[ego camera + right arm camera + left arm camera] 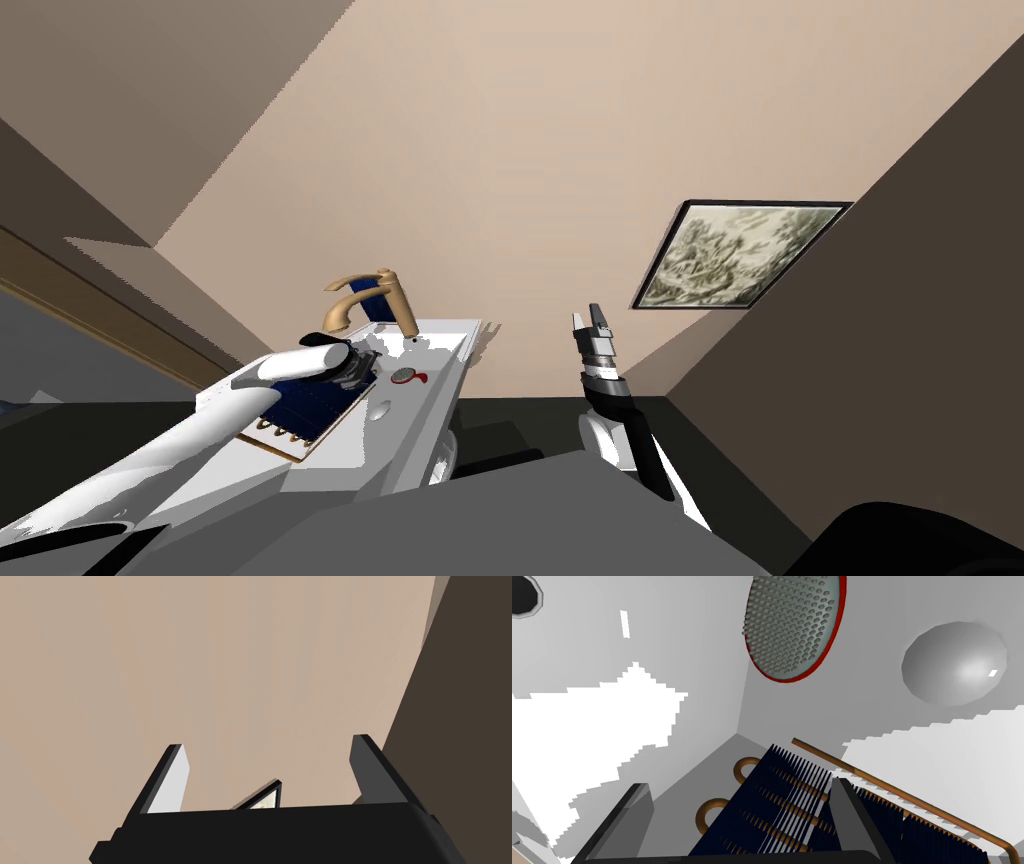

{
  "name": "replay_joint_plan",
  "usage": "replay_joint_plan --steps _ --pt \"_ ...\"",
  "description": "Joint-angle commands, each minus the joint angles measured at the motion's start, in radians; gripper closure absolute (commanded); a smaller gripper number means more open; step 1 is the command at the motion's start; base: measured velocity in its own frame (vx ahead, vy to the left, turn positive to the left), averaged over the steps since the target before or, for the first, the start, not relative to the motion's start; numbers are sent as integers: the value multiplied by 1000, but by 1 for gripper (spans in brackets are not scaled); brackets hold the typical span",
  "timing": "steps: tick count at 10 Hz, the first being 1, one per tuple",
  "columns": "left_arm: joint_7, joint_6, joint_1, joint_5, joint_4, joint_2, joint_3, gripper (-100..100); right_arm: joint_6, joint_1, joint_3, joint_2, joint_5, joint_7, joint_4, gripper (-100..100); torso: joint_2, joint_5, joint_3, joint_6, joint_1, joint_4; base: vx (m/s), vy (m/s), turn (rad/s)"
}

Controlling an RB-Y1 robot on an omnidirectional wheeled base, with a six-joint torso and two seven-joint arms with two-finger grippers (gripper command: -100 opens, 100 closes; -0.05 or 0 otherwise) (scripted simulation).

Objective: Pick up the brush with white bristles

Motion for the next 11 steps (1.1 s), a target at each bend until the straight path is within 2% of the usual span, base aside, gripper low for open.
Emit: replay_joint_plan --steps 1,3,5,7,11 --pt "28 13 -20 -17 -32 23 8 -100 0 0 0 0 0 0 0 0 0 0 0 0 0 0 -111 212 -98" --pt "48 25 -43 -29 -52 43 14 -100 0 0 0 0 0 0 0 0 -3 -6 1 -4 5 5 -94 132 -102" --pt "57 31 -54 -35 -61 52 16 -100 0 0 0 0 0 0 0 0 -10 -24 6 -13 20 21 -49 105 -29" --pt "57 31 -54 -35 -61 52 16 -100 0 0 0 0 0 0 0 0 -19 -37 8 -22 34 33 7 31 17" --pt "80 47 -82 -50 -83 74 20 -100 0 0 0 0 0 0 0 0 -29 -62 15 -30 63 57 -37 86 -48"
